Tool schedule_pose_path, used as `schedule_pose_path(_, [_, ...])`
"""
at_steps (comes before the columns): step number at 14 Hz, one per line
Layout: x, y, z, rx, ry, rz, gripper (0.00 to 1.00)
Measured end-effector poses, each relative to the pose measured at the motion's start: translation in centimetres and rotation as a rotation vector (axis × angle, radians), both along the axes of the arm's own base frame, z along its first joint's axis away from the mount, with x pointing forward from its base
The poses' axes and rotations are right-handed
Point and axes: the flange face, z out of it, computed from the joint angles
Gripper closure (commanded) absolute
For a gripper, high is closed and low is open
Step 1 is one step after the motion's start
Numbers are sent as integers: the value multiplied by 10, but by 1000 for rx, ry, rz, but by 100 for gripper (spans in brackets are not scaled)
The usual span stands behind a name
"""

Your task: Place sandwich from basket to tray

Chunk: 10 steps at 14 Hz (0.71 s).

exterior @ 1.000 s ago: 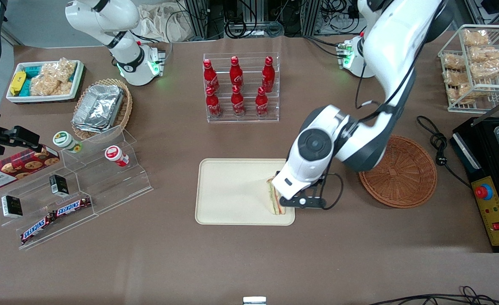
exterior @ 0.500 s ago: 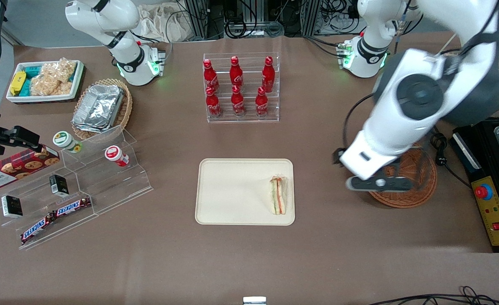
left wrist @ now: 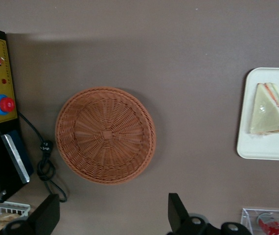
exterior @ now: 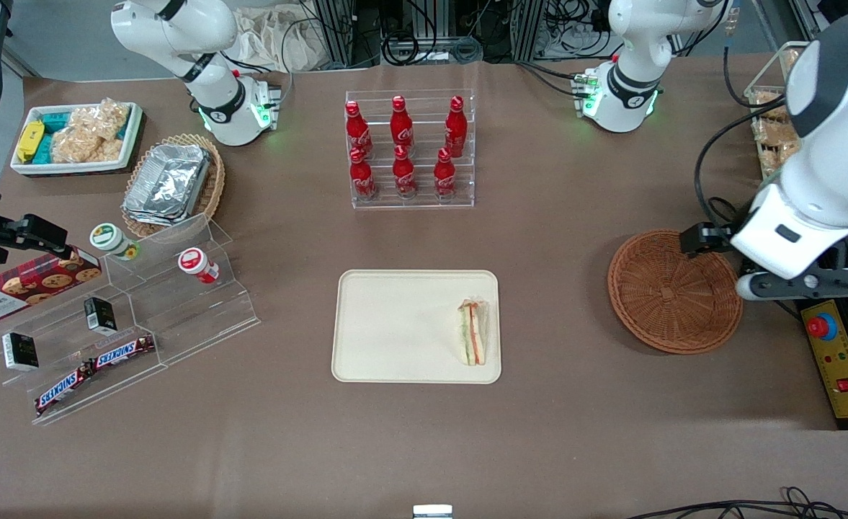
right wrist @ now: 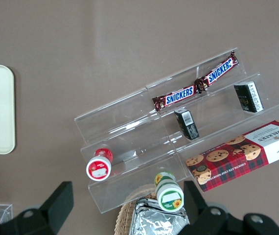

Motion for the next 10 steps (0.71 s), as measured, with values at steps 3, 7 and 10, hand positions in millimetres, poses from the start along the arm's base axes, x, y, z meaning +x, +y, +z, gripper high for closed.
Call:
schedule_pose_path(3, [-1,29,11,0,-11,-18,0])
schedule_pose_path(7, [-4,52,20,1,-16,-8,0])
schedule_pose_path(10, [-5,69,19,-27,2,6,0])
